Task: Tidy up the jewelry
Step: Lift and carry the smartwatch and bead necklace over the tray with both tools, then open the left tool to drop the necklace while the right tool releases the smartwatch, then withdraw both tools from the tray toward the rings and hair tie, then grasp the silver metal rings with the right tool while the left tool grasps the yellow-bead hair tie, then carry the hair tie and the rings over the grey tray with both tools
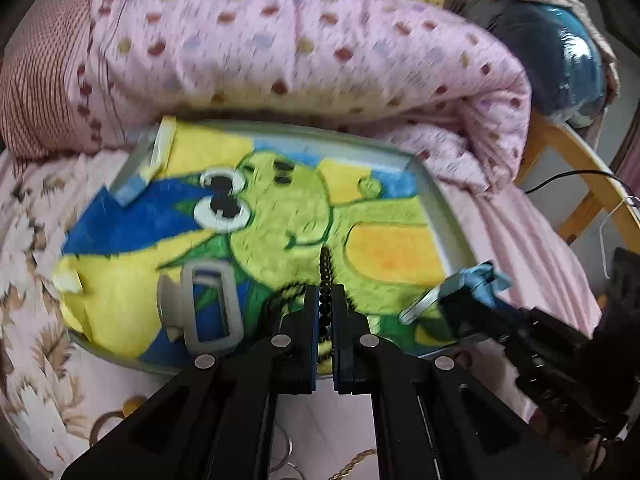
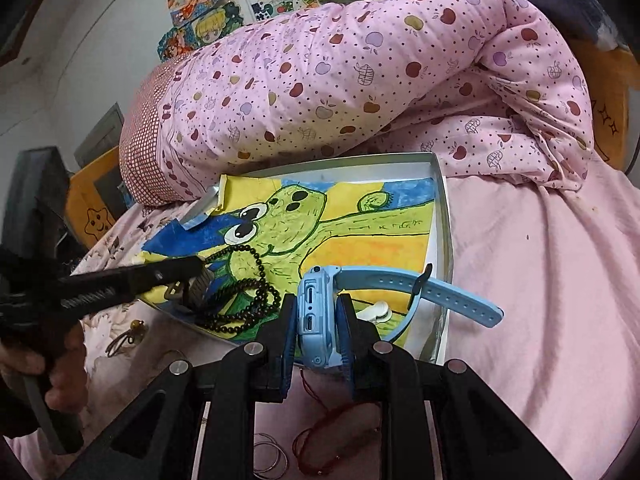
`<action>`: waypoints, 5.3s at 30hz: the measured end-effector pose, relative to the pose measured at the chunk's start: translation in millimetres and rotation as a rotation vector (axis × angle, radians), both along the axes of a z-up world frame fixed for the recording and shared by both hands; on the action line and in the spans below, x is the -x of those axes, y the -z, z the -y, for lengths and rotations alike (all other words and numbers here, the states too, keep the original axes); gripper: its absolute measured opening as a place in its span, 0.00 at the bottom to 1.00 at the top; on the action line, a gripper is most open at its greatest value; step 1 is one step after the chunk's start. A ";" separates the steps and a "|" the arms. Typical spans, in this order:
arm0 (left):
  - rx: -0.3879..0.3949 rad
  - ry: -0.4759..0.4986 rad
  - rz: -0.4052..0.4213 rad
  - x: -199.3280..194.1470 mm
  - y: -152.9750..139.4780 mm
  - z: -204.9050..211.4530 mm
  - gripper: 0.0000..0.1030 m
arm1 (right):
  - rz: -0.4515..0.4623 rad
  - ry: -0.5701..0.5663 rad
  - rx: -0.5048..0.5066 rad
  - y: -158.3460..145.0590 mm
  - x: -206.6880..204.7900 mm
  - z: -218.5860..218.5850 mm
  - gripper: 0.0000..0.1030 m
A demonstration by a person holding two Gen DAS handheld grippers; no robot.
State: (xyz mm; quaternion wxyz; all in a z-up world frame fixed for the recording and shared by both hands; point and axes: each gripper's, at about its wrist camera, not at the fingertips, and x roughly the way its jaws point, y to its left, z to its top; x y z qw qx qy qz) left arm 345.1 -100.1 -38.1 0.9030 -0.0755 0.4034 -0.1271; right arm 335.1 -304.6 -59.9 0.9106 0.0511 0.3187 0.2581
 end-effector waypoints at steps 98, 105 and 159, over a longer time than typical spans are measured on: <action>-0.264 -0.023 -0.108 99.4 42.2 -92.1 0.02 | -0.129 -0.329 0.213 49.4 29.8 -142.3 0.08; -0.274 -0.056 -0.061 105.8 26.9 -84.5 0.01 | -0.087 -0.330 0.195 38.5 39.4 -138.1 0.04; 0.016 0.082 0.025 -1.2 -0.6 -7.6 0.01 | -0.065 0.019 -0.113 -10.3 -16.1 -11.5 0.04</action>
